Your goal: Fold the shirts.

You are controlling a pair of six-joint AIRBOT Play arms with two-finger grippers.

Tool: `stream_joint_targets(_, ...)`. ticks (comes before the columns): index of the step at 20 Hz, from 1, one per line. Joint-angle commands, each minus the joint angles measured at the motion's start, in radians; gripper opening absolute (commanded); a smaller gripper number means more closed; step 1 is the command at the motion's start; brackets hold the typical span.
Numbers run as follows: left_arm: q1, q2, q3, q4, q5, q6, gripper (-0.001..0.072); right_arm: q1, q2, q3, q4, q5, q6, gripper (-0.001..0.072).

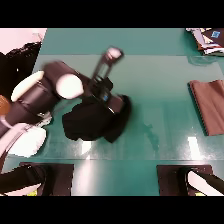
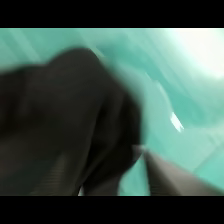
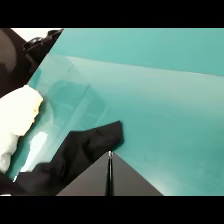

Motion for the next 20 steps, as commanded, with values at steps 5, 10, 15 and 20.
stream_joint_targets(5,0.214,-0.014,-0.011,0.090,-0.079,0.045,0.0602,0.000,0.002,0.010,0.000,0.069,0.000,0.0016)
stream_joint_targets(10,0.523,-0.018,-0.080,-0.041,-0.084,0.098,0.0602,0.000,0.002,0.010,-0.002,0.068,0.000,0.0016)
stream_joint_targets(15,0.601,-0.045,-0.236,-0.230,0.044,0.200,0.0602,0.000,0.002,0.010,-0.002,0.067,0.000,0.0016)
stream_joint_targets(20,0.601,-0.216,-0.245,-0.336,0.129,0.225,0.0603,0.000,0.002,0.010,-0.002,0.075,0.000,0.0016)
